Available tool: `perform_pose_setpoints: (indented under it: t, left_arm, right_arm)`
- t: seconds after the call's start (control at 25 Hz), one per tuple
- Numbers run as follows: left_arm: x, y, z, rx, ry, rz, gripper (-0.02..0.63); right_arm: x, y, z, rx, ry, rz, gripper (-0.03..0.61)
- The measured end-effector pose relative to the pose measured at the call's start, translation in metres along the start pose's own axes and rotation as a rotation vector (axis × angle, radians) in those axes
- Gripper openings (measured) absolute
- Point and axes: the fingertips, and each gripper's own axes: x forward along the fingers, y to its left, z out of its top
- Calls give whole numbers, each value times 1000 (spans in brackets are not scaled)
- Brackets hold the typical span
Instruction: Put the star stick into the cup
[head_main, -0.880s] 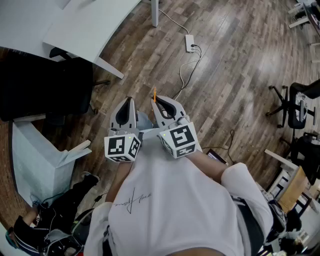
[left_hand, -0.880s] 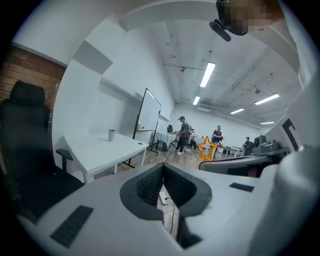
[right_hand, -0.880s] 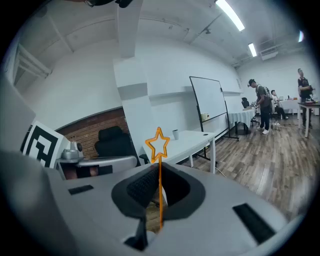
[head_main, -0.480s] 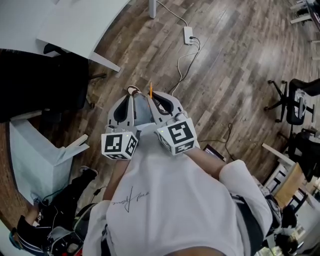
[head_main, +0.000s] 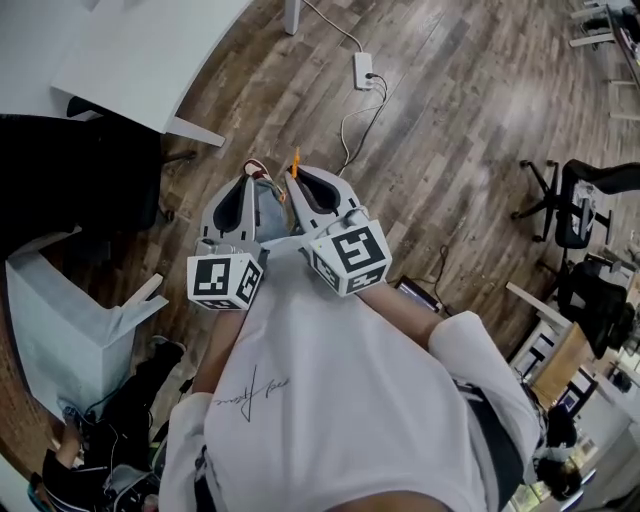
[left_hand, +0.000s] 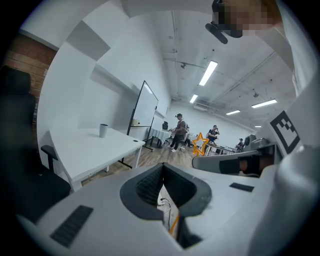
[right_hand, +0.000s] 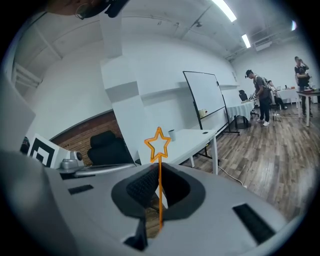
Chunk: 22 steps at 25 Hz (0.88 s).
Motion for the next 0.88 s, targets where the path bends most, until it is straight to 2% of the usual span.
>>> perform_pose_setpoints:
  t: [0.48, 0.88]
  left_arm:
    - [49, 69, 43, 1, -9, 29, 9]
    - [85, 128, 78, -3, -32, 10, 9]
  right_arm:
    - [86, -12, 38, -18, 24, 2, 15]
    - [151, -19, 72, -30, 15, -40, 15]
